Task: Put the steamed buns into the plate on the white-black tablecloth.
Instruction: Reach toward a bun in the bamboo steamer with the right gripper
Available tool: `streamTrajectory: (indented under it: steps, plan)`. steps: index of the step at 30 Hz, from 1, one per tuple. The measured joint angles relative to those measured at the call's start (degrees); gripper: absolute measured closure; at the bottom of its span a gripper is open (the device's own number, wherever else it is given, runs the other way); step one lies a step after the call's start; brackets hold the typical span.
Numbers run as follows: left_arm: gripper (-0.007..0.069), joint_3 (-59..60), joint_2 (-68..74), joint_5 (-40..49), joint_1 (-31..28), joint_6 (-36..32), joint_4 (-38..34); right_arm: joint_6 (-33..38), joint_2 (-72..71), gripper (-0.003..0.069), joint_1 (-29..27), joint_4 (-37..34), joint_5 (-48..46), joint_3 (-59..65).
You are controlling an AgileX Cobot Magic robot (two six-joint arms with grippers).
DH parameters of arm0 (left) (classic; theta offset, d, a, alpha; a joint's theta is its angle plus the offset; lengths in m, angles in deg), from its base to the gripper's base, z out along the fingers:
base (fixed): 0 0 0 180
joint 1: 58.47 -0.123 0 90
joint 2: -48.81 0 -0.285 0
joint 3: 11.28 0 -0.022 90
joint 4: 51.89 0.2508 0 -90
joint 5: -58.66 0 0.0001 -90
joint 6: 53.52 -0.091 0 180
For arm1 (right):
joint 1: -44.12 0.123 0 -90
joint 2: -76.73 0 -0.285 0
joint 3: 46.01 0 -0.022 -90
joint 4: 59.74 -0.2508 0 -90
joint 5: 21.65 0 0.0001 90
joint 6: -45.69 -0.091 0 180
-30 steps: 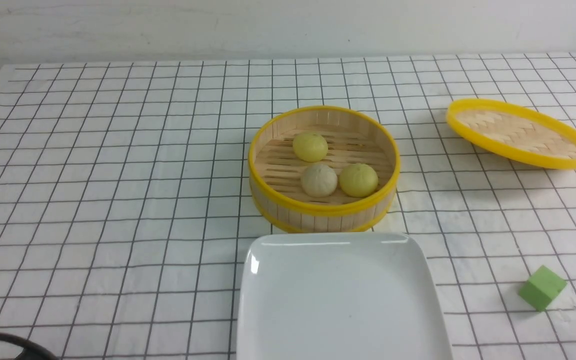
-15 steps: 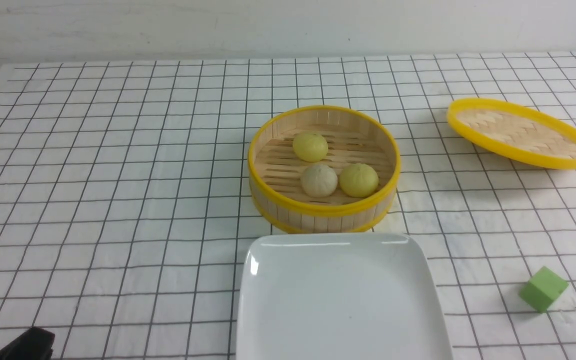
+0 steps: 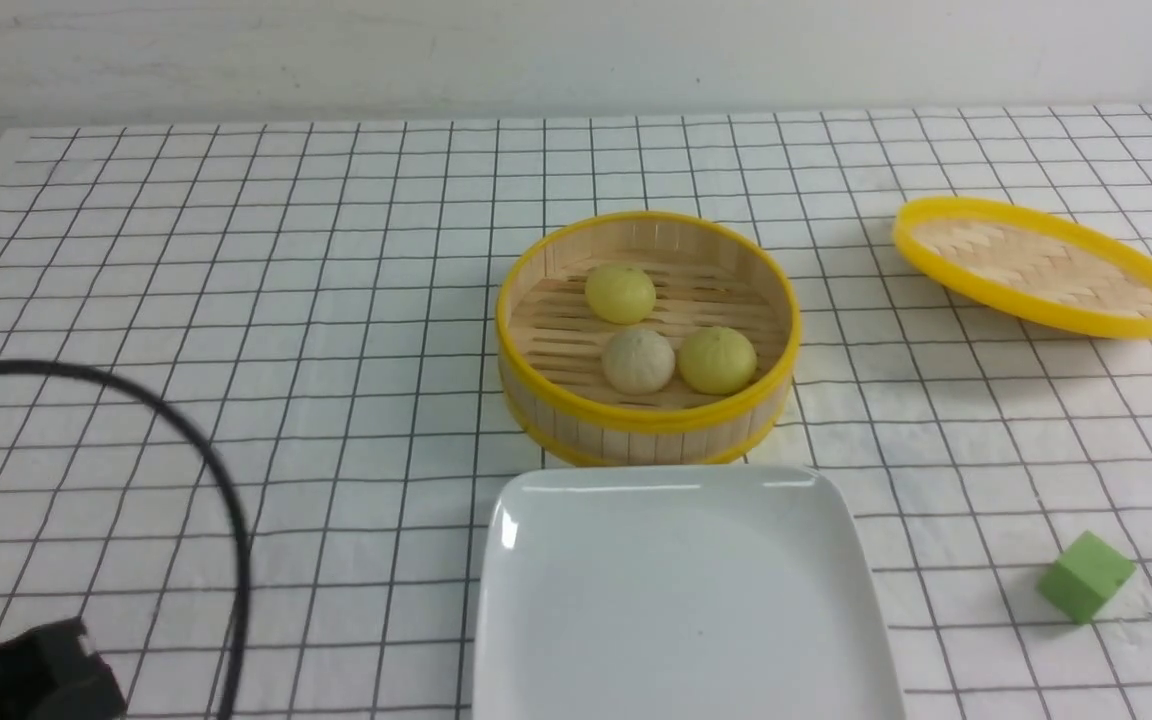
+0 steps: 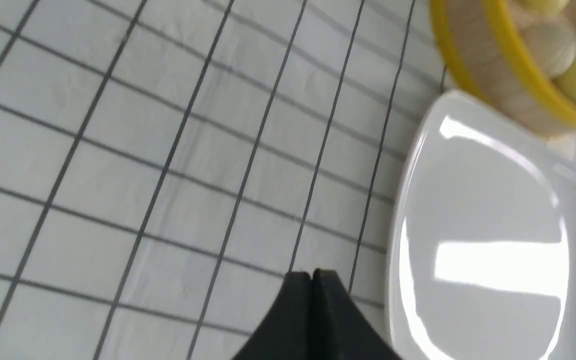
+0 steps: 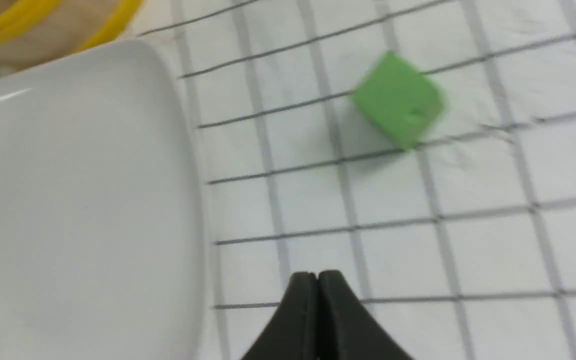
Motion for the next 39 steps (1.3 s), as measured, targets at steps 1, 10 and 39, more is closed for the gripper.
streamTrajectory:
  steps: [1,10,39]
  plan:
    - [0.0622,-1.1,3.2,1.2,0.0,-1.7,-0.6,5.2,3.4,0.0655,0.6,-5.5,0.0,-2.0]
    - [0.0598,-4.9,17.5,0.3,0.0,-11.7,-5.1,35.8,30.0,0.0608,11.5,-30.3,1.1,-20.2]
    - [0.0381,-4.9,18.9,-0.3,0.0,-12.1,-5.6,8.4,65.0,0.0651,22.9,6.6,17.5,-51.7]
